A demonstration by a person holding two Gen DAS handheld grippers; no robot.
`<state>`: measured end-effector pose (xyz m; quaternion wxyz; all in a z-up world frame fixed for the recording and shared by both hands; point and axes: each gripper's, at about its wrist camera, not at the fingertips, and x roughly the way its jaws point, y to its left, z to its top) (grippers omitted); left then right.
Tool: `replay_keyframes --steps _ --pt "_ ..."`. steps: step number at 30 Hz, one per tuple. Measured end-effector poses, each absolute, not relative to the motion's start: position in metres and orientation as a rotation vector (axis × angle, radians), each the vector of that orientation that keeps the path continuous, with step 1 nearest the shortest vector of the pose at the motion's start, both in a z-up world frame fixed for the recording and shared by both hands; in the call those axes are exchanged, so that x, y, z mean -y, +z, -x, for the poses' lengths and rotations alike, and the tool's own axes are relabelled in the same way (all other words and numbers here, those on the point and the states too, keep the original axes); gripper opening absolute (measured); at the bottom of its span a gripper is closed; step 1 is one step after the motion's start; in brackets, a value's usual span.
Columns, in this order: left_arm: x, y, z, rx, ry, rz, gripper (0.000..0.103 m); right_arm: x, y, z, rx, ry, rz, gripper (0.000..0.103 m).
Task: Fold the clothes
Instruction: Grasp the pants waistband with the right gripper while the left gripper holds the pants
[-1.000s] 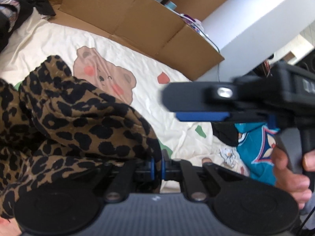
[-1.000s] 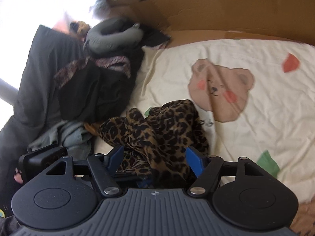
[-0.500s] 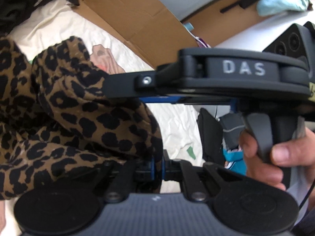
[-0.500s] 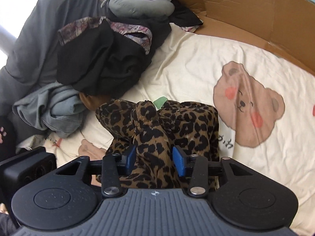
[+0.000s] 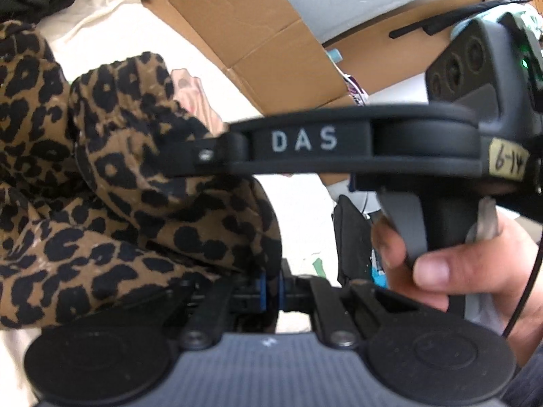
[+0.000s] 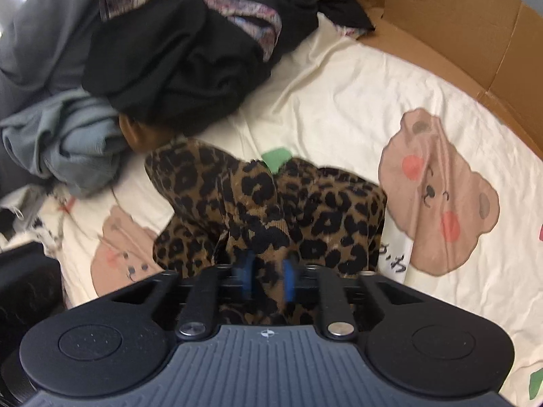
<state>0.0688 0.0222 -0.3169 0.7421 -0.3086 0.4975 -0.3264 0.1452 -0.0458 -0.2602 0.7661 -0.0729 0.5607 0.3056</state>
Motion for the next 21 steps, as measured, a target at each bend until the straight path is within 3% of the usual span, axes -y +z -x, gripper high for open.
replay_keyframes --steps 4,13,18,21 --pt "-0.033 -0.313 -0.065 -1.092 -0.704 0.634 0.028 0.063 -0.256 -0.142 -1.199 0.609 0.135 0.0" --pt "-0.093 -0.306 -0.069 -1.078 -0.544 0.502 0.052 0.119 -0.24 -0.129 -1.155 0.453 0.118 0.0" --pt "-0.144 -0.312 -0.095 -1.095 -0.427 0.436 0.052 0.155 -0.229 -0.123 -1.14 0.372 0.083 0.0" --pt "-0.162 -0.311 -0.107 -1.074 -0.411 0.409 0.057 0.175 -0.222 -0.12 -1.155 0.35 0.078 0.0"
